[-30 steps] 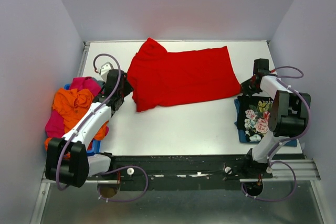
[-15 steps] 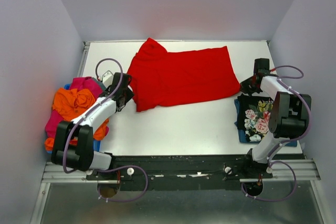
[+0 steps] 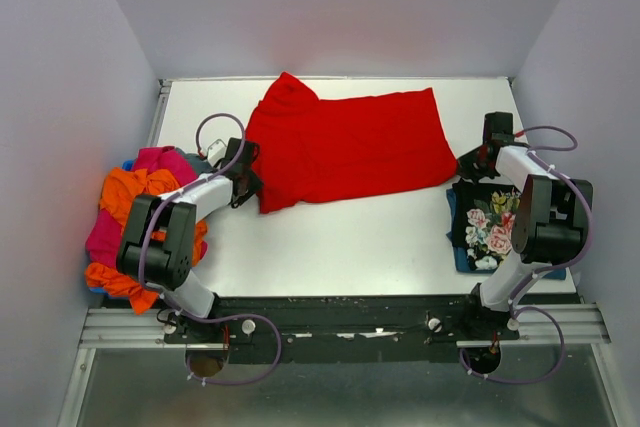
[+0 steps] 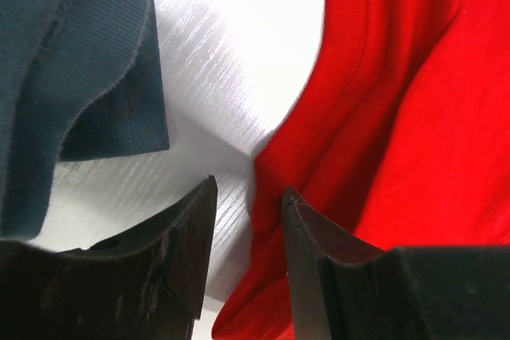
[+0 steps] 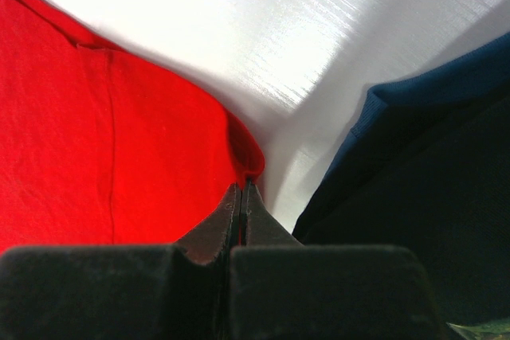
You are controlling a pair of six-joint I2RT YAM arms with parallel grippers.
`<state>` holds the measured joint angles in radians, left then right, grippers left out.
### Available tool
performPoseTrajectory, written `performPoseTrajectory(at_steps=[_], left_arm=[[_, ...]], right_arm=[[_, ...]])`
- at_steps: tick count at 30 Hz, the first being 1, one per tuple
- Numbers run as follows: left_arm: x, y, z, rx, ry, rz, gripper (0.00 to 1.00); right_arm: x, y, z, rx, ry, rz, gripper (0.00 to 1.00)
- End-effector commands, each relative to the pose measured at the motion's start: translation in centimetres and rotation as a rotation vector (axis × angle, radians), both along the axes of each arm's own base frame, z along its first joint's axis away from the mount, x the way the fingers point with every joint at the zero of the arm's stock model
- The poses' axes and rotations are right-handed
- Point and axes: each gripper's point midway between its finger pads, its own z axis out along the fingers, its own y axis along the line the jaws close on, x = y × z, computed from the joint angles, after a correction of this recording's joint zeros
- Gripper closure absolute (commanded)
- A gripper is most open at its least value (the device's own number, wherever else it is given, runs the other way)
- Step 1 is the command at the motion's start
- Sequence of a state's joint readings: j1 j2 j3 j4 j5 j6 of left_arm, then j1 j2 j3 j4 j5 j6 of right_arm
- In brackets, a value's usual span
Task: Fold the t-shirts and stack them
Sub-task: Fold the flattened tshirt in 1/3 of the way
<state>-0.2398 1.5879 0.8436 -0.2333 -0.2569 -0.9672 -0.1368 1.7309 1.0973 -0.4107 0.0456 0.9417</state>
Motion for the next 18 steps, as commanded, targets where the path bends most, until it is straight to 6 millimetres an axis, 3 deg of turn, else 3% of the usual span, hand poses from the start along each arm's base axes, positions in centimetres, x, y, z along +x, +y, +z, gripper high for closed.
performPoseTrajectory(at_steps=[1,3,4,7,18], left_arm=[[1.1,-1.1,-0.2,-0.062,-0.018,0.018,0.53],[1.2,-1.2,-0.7,-0.069,-0.014,0.023,0.58],[1.3,-1.4,-0.9,-0.076,-0.012,0.027,0.65],[1.4,-0.9,-1.1,-0.058,-0.013,0.043,1.0],[-0.6,4.9,1.8,0.103,-0.001,0.14,1.0]], right_arm=[[-0.2,-0.1,0.3,-0.003,-0.018,-0.009,0.99],[-0.2,-0.1,0.3,-0.002,-0.021,-0.008,0.99],[-0.2,0.0,0.3,0.0,-0.022,-0.006,0.99],[-0.3,0.0,0.3,0.001,-0.02,-0.006,0.99],[-0.8,-0.4,0.4,0.004,-0.018,-0.029,0.99]])
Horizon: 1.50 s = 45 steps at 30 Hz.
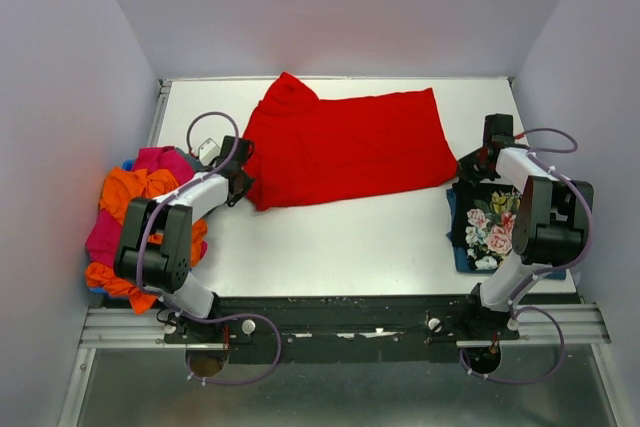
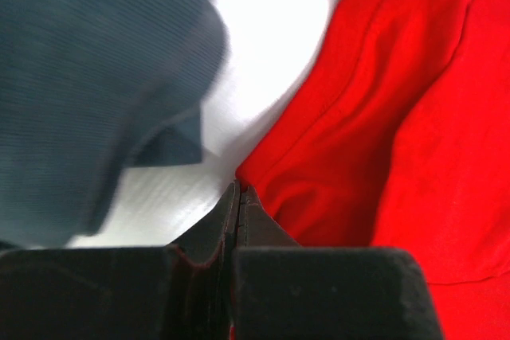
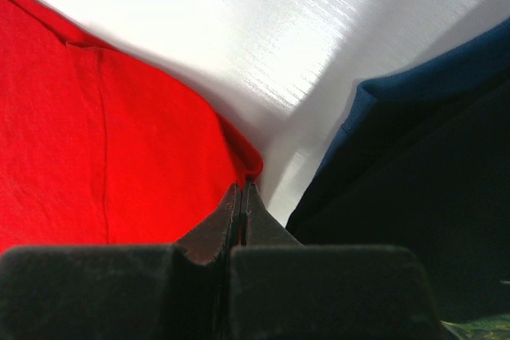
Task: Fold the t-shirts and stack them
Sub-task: Fold the flattened tshirt in 1/3 of the way
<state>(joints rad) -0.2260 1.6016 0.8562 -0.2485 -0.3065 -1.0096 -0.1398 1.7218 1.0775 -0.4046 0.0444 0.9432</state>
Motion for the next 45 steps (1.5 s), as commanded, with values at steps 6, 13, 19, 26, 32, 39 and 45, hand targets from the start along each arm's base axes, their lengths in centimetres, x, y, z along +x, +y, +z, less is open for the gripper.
performPoseTrajectory(at_steps=[6,13,19,26,32,39,45], left_arm=[[-1.3,6.1,2.3,0.111,0.025,0.089,1.0],[-3.1,7.1,1.7,0.121,0.072,0.124,0.89],[-2.3,3.7,3.6,0.01,-0.021,-0.038,0.57],[-4.2,-1.4,6.0,-0.046,-0.07,-0.212,0.56],[-6.6,-3.4,6.4,-0.025,-0.126,-0.353,0.43],[-6.7,-2.5,5.8,0.099,-0.113,-0.416,0.36],[-5.9,-3.1,4.7,0.192,-0.047,-0.501,0.42]], right_arm=[[-0.3,-0.2,0.5,0.017,-0.021,-0.018,0.99],[-0.5,-0.3,0.5,0.016,-0.017,-0.026,0.99],[-0.5,0.3,0.2,0.037,-0.013,-0.009,0.99],[-0.4,0.2,0.0,0.037,-0.01,-0.003,0.99],[-0.2,0.2,0.1,0.034,-0.014,0.003,0.99],[-0.1,1.0,0.0,0.072,-0.018,0.025,0.99],[0.0,1.1,0.0,0.074,-0.02,0.028,0.99]])
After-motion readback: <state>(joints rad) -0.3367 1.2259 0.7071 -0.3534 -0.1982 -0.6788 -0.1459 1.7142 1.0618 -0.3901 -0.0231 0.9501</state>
